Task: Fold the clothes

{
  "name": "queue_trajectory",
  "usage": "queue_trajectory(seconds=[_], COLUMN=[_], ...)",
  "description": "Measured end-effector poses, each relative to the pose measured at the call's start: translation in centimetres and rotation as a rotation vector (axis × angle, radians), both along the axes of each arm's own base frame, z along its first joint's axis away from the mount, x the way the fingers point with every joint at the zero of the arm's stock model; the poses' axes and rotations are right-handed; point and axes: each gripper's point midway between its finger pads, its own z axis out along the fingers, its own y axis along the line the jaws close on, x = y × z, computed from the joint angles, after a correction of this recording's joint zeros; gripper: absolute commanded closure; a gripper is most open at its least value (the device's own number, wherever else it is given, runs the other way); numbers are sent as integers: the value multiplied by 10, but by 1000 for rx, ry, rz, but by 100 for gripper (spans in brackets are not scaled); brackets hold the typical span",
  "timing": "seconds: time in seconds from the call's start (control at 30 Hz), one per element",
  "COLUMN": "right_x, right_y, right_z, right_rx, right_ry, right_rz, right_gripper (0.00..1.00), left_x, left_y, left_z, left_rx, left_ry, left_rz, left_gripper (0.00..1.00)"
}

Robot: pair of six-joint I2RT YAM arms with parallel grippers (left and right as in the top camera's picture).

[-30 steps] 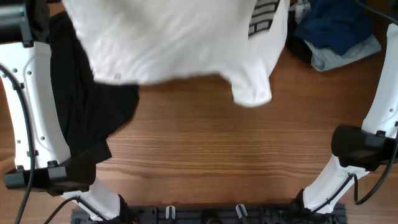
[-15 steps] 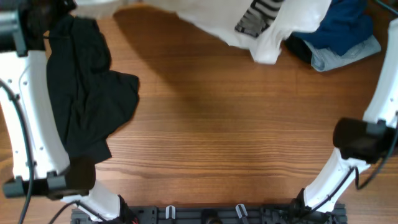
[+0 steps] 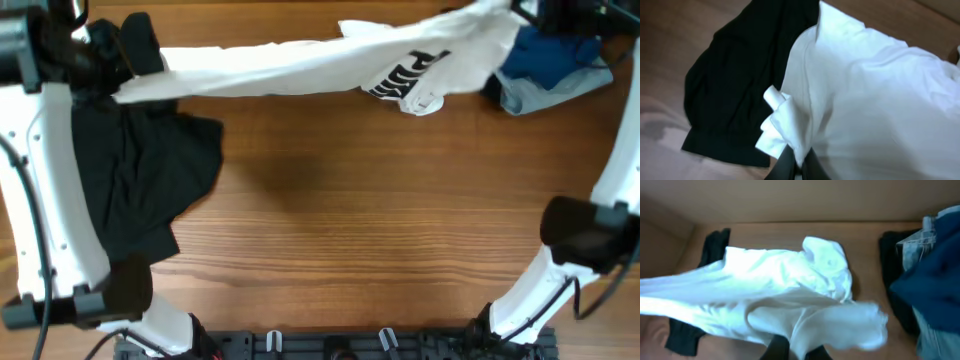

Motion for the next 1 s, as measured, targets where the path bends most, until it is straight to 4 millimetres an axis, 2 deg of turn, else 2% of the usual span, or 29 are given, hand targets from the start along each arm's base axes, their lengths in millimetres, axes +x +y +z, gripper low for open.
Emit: queue_trajectory(seconds=[0.03, 0.07, 0.1, 0.2, 0.27, 0.4, 0.47, 0.53, 0.67, 0.77, 0.83, 0.9, 1.0], right_x=[-26, -33, -53, -66, -78, -99, -117, -134, -183, -219, -236, -249, -258], right_y=[6, 7, 10, 9, 9, 6, 2, -1, -8, -13, -14, -15, -16], right_z=[18, 23, 31, 27, 7, -41, -59, -63, -49, -56, -72, -99, -135], right_rx=[-19, -30, -42, -83, -96, -113, -137, -162, -217, -236, -240, -244, -244], right_ry=[-5, -11, 6, 41, 122, 297, 374, 399, 341, 332, 369, 449, 561], right_rz=[7, 13, 2, -22, -36, -57, -91, -135, -310, -437, -486, -518, -533], right_gripper=[96, 96, 96, 96, 96, 96, 96, 96, 96, 96, 96, 96, 95], left_x=[-18, -24, -28, -38, -47, -68, -82, -97, -132, -156, -168, -177, -184], left_y=[-2, -2, -4, -9, -11, -12, -11, -11, -16, -21, -23, -24, -26], left_z=[12, 18, 24, 22, 9, -36, -57, -68, -70, -71, -75, -83, -94], left_rx=[2, 2, -5, -26, -38, -55, -57, -62, -79, -94, -100, -104, -112], left_ry=[-12, -30, -51, -44, 2, 159, 234, 276, 255, 231, 231, 248, 285], left_rz=[7, 9, 12, 8, 8, 45, 74, 98, 150, 163, 165, 169, 172], left_gripper=[96, 96, 96, 96, 96, 96, 96, 96, 96, 96, 96, 96, 96])
